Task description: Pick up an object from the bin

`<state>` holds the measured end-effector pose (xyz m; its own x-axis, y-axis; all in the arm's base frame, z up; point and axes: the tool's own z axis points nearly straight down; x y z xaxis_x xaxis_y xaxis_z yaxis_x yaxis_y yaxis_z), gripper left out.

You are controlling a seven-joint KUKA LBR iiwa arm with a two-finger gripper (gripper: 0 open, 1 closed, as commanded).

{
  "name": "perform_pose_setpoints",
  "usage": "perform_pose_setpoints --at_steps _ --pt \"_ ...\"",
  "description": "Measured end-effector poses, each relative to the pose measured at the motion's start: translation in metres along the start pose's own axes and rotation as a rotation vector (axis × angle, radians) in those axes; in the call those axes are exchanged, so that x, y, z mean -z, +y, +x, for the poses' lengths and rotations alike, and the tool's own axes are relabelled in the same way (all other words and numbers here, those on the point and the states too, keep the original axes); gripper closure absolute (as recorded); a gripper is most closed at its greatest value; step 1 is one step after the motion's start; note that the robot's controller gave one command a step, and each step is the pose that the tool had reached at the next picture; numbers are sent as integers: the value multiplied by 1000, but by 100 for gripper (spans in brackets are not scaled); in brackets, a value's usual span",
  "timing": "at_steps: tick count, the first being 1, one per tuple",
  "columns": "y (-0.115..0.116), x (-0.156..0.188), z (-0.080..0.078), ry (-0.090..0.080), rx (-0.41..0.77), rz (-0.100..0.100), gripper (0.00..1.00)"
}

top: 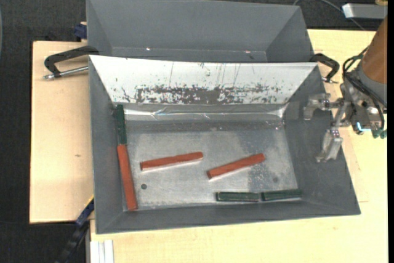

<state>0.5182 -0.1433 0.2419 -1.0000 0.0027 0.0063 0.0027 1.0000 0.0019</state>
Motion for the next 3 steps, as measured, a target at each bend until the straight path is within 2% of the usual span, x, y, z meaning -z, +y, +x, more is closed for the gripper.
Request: perform_pose_setpoints --at_steps 1,2,3 --pt "1 4 -2 -8 3 2 0" --pt "33 -60 8 -11 115 3 0" --pt "101 -82 19 -6 247 -2 0"
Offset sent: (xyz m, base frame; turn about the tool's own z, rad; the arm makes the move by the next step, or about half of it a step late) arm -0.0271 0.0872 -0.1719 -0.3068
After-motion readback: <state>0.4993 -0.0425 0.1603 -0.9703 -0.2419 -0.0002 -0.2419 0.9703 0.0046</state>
